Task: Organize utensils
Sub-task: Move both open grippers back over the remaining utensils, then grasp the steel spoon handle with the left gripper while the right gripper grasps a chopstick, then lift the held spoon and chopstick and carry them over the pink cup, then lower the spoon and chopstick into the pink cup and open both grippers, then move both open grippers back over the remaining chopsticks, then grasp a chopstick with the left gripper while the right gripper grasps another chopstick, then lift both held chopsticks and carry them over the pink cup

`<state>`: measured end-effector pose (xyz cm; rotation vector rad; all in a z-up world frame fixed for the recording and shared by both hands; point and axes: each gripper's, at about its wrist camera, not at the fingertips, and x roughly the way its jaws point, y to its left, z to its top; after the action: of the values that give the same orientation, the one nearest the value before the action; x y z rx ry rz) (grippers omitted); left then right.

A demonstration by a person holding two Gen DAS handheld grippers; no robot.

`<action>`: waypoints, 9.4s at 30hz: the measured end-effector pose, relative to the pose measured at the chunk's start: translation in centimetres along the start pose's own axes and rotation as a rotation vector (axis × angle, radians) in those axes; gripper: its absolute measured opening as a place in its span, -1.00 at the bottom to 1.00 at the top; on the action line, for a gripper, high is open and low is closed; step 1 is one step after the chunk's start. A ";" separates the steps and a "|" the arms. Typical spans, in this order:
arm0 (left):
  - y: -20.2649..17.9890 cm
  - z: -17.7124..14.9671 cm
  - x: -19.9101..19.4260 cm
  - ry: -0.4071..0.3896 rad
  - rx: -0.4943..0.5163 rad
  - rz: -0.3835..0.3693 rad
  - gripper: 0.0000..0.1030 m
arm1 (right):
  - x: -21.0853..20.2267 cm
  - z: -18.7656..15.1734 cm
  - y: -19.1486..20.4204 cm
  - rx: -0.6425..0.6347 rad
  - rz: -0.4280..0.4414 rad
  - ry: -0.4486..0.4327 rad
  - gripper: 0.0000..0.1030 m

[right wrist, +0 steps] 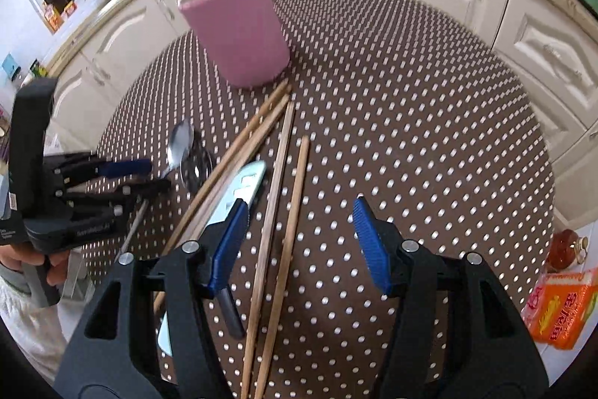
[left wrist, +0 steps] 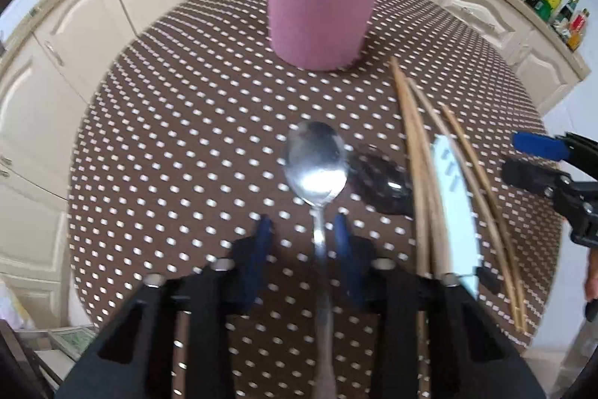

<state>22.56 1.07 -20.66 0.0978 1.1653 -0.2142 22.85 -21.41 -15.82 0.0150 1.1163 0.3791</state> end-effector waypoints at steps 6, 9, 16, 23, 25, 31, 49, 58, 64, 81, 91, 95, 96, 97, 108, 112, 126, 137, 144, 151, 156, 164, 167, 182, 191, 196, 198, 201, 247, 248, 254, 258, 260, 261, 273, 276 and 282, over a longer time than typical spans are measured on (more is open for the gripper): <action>1.8 -0.5 0.0 -0.031 -0.103 -0.034 -0.91 | 1.8 0.0 0.0 0.006 -0.009 0.097 0.02; 1.8 -1.0 -0.4 -0.046 -0.115 -0.027 -0.92 | 2.2 0.0 0.2 0.002 -0.034 0.109 -0.14; 2.3 -1.5 -1.4 -0.082 -0.136 -0.051 -0.93 | 3.0 1.1 1.6 -0.037 -0.070 0.159 -0.34; 2.0 -0.7 -2.8 -0.111 -0.124 -0.061 -0.93 | 4.3 1.0 4.9 -0.148 -0.158 0.194 -0.70; 1.8 -0.3 -2.6 -0.097 -0.118 -0.039 -0.93 | 4.4 1.0 5.3 -0.156 -0.159 0.198 -0.79; 2.5 -0.1 -1.7 -0.022 -0.106 0.004 -0.37 | 4.4 1.0 4.9 -0.159 -0.149 0.184 -0.89; 1.7 0.7 0.7 -0.042 -0.056 0.038 -0.94 | 1.8 1.2 3.3 -0.107 -0.133 0.093 -0.89; 1.8 0.5 -3.3 -0.203 -0.082 -0.009 -0.94 | -3.0 1.5 2.9 -0.082 -0.066 -0.033 -0.89; 0.2 1.1 -6.4 -0.314 -0.056 -0.082 -0.94 | -6.4 2.1 3.3 -0.080 0.007 -0.140 -0.89; -1.4 6.2 -13.5 -0.850 -0.077 -0.213 -0.94 | -11.1 6.1 6.2 -0.031 0.163 -0.703 -0.89; -0.5 10.2 -12.6 -1.042 -0.163 -0.217 -0.94 | -10.8 10.7 5.0 0.054 0.175 -0.943 -0.88; 0.4 11.3 -11.4 -1.088 -0.179 -0.194 -0.94 | -9.9 12.1 4.5 0.079 0.180 -0.995 -0.88; 0.7 11.7 -10.9 -1.094 -0.193 -0.193 -0.94 | -9.6 12.5 4.5 0.085 0.186 -1.003 -0.88; 1.0 11.9 -10.6 -1.099 -0.202 -0.195 -0.94 | -9.4 12.7 4.5 0.088 0.188 -1.007 -0.88; 2.9 13.0 -6.1 -1.067 -0.246 -0.171 -0.94 | -7.2 14.2 4.7 0.081 0.161 -1.047 -0.88; 3.3 12.4 -5.7 -1.051 -0.252 -0.174 -0.94 | -6.7 14.5 4.8 0.077 0.145 -1.044 -0.88; 2.9 8.7 -5.2 -0.963 -0.224 -0.185 -0.93 | -6.3 12.8 5.2 0.021 0.125 -1.002 -0.88; 3.3 7.1 -5.6 -0.899 -0.260 -0.200 -0.90 | -6.6 10.6 4.9 0.018 0.109 -0.957 -0.88; 3.7 5.8 -7.0 -0.916 -0.260 -0.180 -0.42 | -6.2 9.4 5.5 0.010 0.099 -0.923 -0.88; 4.3 4.7 -8.2 -0.909 -0.264 -0.112 -0.34 | -5.5 8.9 6.0 0.008 0.083 -0.881 -0.87; 4.3 4.3 -8.8 -0.885 -0.248 -0.062 -0.33 | -4.8 8.4 6.4 0.011 0.061 -0.847 -0.87; 4.3 3.7 -9.3 -0.846 -0.234 -0.035 -0.25 | -4.6 7.7 6.4 0.041 0.030 -0.815 -0.85; 4.4 3.4 -9.5 -0.825 -0.233 -0.042 -0.22 | -4.8 7.5 6.1 0.053 0.016 -0.806 -0.63; 2.0 2.4 -7.2 -0.439 -0.095 -0.135 -0.22 | -7.8 3.8 2.5 0.080 -0.024 -0.756 -0.16; -0.2 2.5 -2.5 -0.169 -0.054 -0.182 -0.22 | -5.8 1.2 -1.0 0.088 -0.059 -0.529 -0.13; -1.5 3.5 -1.5 -0.119 -0.034 -0.172 -0.22 | -4.2 0.1 -2.3 0.106 -0.053 -0.416 -0.12; -2.1 3.9 -1.2 -0.100 -0.013 -0.144 -0.22 | -3.6 -0.2 -2.8 0.114 -0.044 -0.377 -0.10; -2.9 4.4 -0.1 -0.064 -0.015 -0.119 -0.37 | -3.2 -0.5 -3.1 0.118 -0.031 -0.342 -0.10; -4.5 6.3 -1.3 -0.123 -0.053 -0.122 -0.89 | 2.3 1.8 2.4 -0.063 -0.039 0.086 -0.10; -4.4 6.3 -1.4 -0.125 -0.055 -0.123 -0.89 | 2.6 1.8 2.7 -0.069 -0.042 0.096 -0.11; -3.1 5.8 -2.4 -0.136 -0.066 -0.135 -0.89 | 3.5 2.1 2.8 -0.076 -0.051 0.119 -0.81; -2.3 5.4 -2.8 -0.140 -0.071 -0.151 -0.89 | 2.8 2.2 1.4 -0.045 -0.026 0.098 -0.87; -2.0 5.3 -3.3 -0.147 -0.077 -0.168 -0.89 | 2.2 2.2 0.5 -0.027 -0.011 0.074 -0.87; -1.9 5.3 -3.6 -0.153 -0.079 -0.178 -0.89 | 1.8 2.2 0.1 -0.017 0.000 0.058 -0.87; -2.2 4.1 -8.5 -0.302 -0.022 -0.263 -0.89 | -7.6 2.2 -3.6 0.044 0.171 -0.234 -0.88; -2.0 4.3 -10.1 -0.364 -0.018 -0.272 -0.89 | -9.8 2.6 -3.8 0.035 0.204 -0.309 -0.88; -2.1 5.1 -14.0 -0.558 0.012 -0.181 -0.89 | -13.1 4.4 -1.8 -0.014 0.215 -0.452 -0.88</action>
<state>21.40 -0.28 -5.78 -0.0571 0.6154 -0.3811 22.18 -26.30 -2.77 0.2005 0.6653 0.5448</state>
